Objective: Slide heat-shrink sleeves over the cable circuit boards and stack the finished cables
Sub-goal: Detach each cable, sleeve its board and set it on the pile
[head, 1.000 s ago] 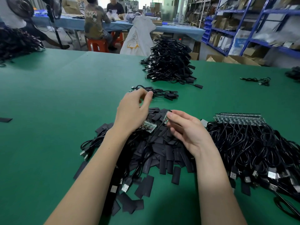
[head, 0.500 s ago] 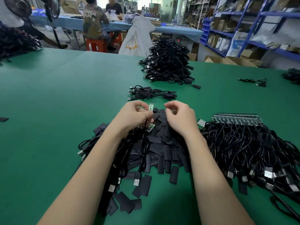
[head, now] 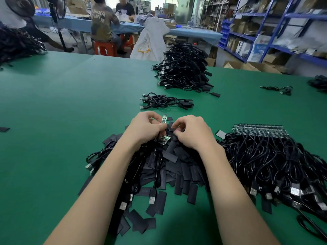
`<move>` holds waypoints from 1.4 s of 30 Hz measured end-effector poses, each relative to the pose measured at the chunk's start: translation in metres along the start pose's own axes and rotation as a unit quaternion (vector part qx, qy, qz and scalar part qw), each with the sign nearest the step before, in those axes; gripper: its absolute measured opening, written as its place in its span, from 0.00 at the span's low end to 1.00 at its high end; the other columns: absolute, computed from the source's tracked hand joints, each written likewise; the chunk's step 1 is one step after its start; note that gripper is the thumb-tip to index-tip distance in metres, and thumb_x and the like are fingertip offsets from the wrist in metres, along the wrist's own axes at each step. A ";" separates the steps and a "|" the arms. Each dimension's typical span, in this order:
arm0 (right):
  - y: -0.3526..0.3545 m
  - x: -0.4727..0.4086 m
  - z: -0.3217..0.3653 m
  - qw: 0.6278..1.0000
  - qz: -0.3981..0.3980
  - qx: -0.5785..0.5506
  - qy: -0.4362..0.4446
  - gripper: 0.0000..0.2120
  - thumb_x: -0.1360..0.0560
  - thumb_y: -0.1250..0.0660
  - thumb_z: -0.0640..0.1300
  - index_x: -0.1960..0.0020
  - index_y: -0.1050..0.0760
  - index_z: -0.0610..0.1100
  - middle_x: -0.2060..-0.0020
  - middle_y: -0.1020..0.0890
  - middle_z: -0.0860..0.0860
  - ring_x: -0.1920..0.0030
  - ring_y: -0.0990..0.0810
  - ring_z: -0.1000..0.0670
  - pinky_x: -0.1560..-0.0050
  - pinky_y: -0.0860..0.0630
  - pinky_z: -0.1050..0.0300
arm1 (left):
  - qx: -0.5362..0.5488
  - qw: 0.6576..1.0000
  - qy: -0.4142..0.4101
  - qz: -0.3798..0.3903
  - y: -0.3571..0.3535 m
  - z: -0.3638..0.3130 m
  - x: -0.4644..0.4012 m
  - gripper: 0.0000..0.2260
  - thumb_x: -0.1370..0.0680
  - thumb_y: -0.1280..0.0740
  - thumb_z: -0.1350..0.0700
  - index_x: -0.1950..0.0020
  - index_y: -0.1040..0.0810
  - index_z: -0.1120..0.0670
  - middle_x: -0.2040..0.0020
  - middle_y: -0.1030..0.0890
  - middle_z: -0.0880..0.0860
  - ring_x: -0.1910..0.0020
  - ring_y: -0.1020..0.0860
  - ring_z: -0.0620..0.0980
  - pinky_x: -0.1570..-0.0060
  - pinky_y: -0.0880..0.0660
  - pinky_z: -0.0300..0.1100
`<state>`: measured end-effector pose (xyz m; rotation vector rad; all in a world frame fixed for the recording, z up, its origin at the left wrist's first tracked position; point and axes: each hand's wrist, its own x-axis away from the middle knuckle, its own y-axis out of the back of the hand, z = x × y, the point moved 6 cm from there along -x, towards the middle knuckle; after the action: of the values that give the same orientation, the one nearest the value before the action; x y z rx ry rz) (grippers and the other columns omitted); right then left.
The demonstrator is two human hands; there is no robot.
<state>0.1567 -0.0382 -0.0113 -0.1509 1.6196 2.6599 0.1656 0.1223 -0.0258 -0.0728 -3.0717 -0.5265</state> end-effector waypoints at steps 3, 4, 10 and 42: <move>0.004 0.005 -0.002 0.997 -0.057 -0.053 0.007 0.06 0.25 0.30 0.46 0.53 0.17 0.57 0.59 0.16 0.59 0.52 0.17 0.52 0.49 0.21 0.55 | 0.001 1.000 -0.006 0.005 0.000 -0.003 0.002 0.04 0.23 0.27 0.59 0.52 0.21 0.54 0.66 0.15 0.51 0.68 0.22 0.46 0.58 0.26 0.42; 0.005 0.006 -0.003 0.993 -0.074 -0.090 0.007 0.06 0.26 0.29 0.46 0.55 0.17 0.57 0.62 0.15 0.60 0.54 0.17 0.55 0.50 0.20 0.56 | 0.002 1.000 -0.008 0.011 0.000 -0.004 0.003 0.04 0.23 0.27 0.58 0.52 0.21 0.54 0.66 0.15 0.50 0.69 0.23 0.46 0.58 0.26 0.42; 0.018 0.010 -0.017 0.944 -0.116 -0.308 -0.007 0.05 0.27 0.25 0.43 0.56 0.16 0.53 0.65 0.14 0.59 0.62 0.15 0.59 0.55 0.21 0.64 | 0.042 0.998 -0.017 0.045 -0.008 -0.013 0.008 0.05 0.23 0.27 0.59 0.54 0.21 0.52 0.63 0.18 0.51 0.68 0.26 0.48 0.64 0.29 0.38; 0.013 0.023 -0.034 0.727 -0.047 -0.682 -0.061 0.09 0.31 0.24 0.32 0.51 0.16 0.37 0.56 0.12 0.42 0.56 0.13 0.49 0.55 0.18 0.64 | 0.295 0.945 0.053 0.132 -0.027 -0.018 0.018 0.08 0.24 0.28 0.68 0.51 0.25 0.59 0.62 0.17 0.57 0.66 0.18 0.49 0.59 0.19 0.35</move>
<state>0.1350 -0.0747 -0.0172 -0.0492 -0.6320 2.9804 0.1470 0.0913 -0.0170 -0.4139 -2.9010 0.3907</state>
